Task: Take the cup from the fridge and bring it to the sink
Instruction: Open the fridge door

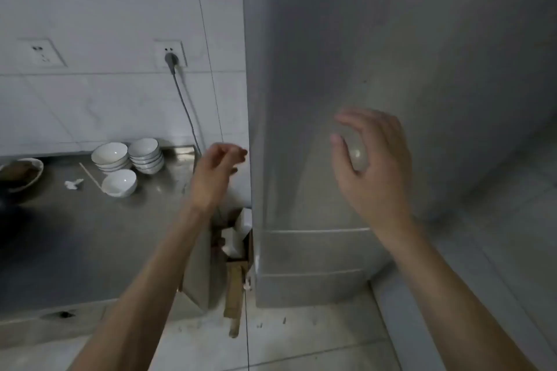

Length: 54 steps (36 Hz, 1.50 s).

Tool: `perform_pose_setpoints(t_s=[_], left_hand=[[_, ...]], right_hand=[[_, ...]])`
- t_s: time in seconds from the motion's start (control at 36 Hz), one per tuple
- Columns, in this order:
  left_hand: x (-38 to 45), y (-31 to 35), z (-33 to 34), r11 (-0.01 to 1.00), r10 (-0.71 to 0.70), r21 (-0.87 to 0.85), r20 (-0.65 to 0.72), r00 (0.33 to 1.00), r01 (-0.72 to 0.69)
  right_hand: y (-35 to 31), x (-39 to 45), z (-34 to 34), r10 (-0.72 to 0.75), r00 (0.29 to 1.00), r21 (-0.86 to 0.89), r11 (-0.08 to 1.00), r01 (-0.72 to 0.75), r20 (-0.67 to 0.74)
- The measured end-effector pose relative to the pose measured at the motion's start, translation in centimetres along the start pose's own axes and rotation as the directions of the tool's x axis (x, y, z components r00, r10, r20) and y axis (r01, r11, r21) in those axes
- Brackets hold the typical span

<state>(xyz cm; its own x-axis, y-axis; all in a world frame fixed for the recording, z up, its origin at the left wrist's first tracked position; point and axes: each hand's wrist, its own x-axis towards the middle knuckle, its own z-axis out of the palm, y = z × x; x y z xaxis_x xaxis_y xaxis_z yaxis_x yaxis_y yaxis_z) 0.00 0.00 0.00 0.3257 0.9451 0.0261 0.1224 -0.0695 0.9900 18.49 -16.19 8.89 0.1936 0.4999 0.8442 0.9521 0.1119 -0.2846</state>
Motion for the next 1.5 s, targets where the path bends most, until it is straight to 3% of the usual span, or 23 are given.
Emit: perform_pose_setpoints(t_s=[0.14, 0.28, 0.44, 0.53, 0.61, 0.67, 0.75, 0.94, 1.03, 1.14, 1.22, 1.28, 1.42, 1.5], left_hand=[[5.0, 8.1, 1.3, 0.98, 0.193, -0.043, 0.016, 0.981, -0.193], [6.7, 10.0, 1.8, 0.932, 0.357, 0.044, 0.08, 0.931, -0.361], [7.3, 9.7, 1.3, 0.915, 0.395, 0.033, 0.135, 0.909, -0.402], [7.8, 8.9, 1.3, 0.919, 0.386, 0.029, 0.131, 0.913, -0.392], [8.3, 8.9, 1.7, 0.911, 0.402, 0.057, 0.105, 0.909, -0.409], [8.0, 10.3, -0.3, 0.885, 0.452, 0.007, 0.227, 0.863, -0.465], [8.2, 10.3, 0.5, 0.875, 0.46, 0.035, 0.251, 0.851, -0.483], [7.5, 10.7, 1.1, 0.906, 0.422, -0.082, 0.265, 0.867, -0.416], [7.3, 10.1, 2.2, 0.82, 0.552, 0.058, 0.184, 0.814, -0.569], [6.9, 9.6, 4.5, 0.667, 0.699, 0.284, 0.081, 0.711, -0.689], [6.7, 9.5, 5.9, 0.339, 0.856, 0.505, 0.186, 0.483, -0.794], [7.0, 9.4, 6.6, 0.161, 0.872, 0.592, 0.289, 0.395, -0.79], [9.1, 8.4, 6.6, -0.005, 0.772, 0.693, 0.461, 0.438, -0.721], [9.5, 8.1, 6.5, -0.062, 0.7, 0.726, 0.521, 0.489, -0.685]], right_hand=[[-3.5, 7.3, 4.2, -0.156, 0.987, -0.249, 0.958, 0.139, -0.048], [-5.9, 9.8, 9.6, -0.021, 0.994, -0.449, 0.893, -0.031, -0.11], [-5.9, 9.8, 13.0, 0.034, 0.972, -0.474, 0.869, -0.143, -0.232], [-6.4, 9.4, 13.8, 0.071, 0.975, -0.466, 0.869, -0.165, -0.213], [-6.4, 9.8, 13.6, 0.125, 0.969, -0.404, 0.892, -0.203, -0.213], [-10.0, 10.3, 13.0, 0.126, 0.95, -0.456, 0.854, -0.25, -0.285], [-9.4, 10.6, 12.5, 0.153, 0.946, -0.503, 0.817, -0.283, -0.284], [-10.5, 7.7, 9.8, 0.1, 0.937, -0.498, 0.825, -0.266, -0.335], [-11.5, 4.4, 6.1, 0.069, 0.935, -0.493, 0.835, -0.245, -0.349], [-13.7, 0.5, 1.2, 0.041, 0.878, -0.457, 0.841, -0.288, -0.477], [-15.3, -1.7, -1.5, -0.02, 0.846, -0.532, 0.785, -0.316, -0.533], [-16.2, -2.9, -3.3, -0.046, 0.835, -0.577, 0.744, -0.338, -0.548], [-16.7, -4.5, -8.2, -0.193, 0.814, -0.765, 0.51, -0.393, -0.547], [-15.6, -4.4, -9.7, -0.25, 0.858, -0.859, 0.386, -0.336, -0.448]])
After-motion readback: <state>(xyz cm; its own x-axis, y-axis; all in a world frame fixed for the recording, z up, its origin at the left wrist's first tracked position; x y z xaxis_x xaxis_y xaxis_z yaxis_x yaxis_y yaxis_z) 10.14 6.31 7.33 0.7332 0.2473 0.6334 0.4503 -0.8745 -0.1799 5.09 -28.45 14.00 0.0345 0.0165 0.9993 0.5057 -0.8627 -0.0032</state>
